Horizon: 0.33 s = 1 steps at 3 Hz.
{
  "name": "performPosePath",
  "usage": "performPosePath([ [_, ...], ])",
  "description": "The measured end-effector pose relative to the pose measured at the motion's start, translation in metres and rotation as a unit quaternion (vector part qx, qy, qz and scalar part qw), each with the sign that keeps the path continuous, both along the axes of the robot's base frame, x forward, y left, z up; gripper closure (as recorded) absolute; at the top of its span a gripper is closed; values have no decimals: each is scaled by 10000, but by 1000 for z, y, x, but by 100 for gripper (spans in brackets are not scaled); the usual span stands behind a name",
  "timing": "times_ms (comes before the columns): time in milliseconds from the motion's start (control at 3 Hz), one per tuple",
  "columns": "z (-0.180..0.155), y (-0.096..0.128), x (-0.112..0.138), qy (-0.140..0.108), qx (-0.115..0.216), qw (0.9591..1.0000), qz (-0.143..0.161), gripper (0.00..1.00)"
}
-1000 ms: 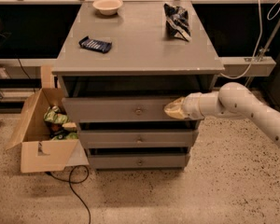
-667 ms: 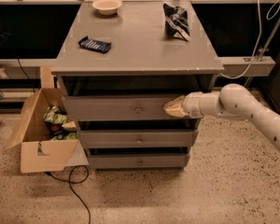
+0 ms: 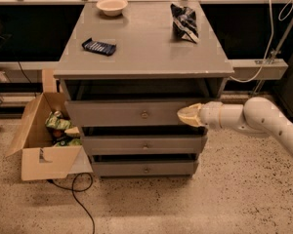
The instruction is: Close top drawer
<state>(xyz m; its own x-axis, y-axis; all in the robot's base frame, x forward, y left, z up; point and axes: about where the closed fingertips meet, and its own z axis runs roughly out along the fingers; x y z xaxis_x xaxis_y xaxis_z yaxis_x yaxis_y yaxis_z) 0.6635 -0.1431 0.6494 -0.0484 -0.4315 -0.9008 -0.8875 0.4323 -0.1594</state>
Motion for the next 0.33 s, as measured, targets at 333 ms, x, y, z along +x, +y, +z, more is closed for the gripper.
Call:
performPosePath([
  [333, 31, -21, -57, -236, 300, 9992, 101, 100],
])
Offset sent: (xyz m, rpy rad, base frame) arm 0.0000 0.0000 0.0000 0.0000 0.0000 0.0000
